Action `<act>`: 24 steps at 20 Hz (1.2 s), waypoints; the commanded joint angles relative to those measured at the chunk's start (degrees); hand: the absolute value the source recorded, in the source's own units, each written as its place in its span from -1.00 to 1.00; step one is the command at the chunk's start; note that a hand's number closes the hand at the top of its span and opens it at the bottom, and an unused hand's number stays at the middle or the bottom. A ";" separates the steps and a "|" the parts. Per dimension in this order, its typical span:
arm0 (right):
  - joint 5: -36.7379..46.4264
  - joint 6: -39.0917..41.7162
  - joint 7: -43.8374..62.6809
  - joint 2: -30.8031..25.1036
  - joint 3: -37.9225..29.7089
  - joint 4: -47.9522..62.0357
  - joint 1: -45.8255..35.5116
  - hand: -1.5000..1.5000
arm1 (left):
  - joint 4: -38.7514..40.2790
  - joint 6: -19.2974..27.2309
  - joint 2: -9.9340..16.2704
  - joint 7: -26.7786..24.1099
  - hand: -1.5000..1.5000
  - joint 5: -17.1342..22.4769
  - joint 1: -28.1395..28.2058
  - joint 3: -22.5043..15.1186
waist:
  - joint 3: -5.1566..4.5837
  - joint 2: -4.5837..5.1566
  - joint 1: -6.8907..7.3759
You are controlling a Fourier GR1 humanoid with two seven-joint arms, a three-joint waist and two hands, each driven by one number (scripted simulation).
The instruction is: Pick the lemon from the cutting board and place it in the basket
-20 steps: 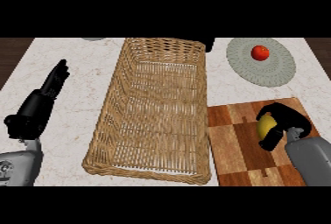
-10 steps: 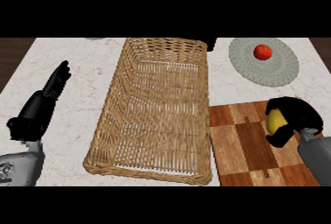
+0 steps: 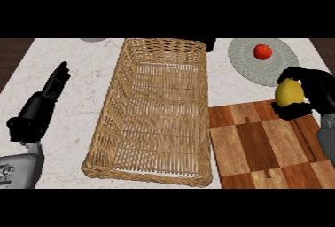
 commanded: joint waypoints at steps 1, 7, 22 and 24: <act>-10.45 0.02 -1.97 4.24 -5.98 -7.30 -5.29 1.00 | 0.26 -0.33 -0.34 -0.27 0.00 0.15 0.75 -0.27 | -0.03 -0.33 -0.24; -18.61 7.44 4.76 3.29 -8.65 -21.71 -9.89 1.00 | 1.25 2.00 -1.55 0.32 0.00 -2.04 -1.36 -1.00 | -0.12 -0.12 -0.81; -27.62 17.25 37.34 13.19 -1.54 -21.61 -39.51 1.00 | -0.61 -0.66 -0.44 -0.50 0.00 -0.71 1.10 0.18 | -0.09 0.20 0.83; -25.95 15.42 40.44 16.17 -0.38 -14.39 -46.47 1.00 | -3.20 -1.07 -0.87 2.66 0.00 -0.33 -0.02 -0.79 | -0.11 0.22 1.38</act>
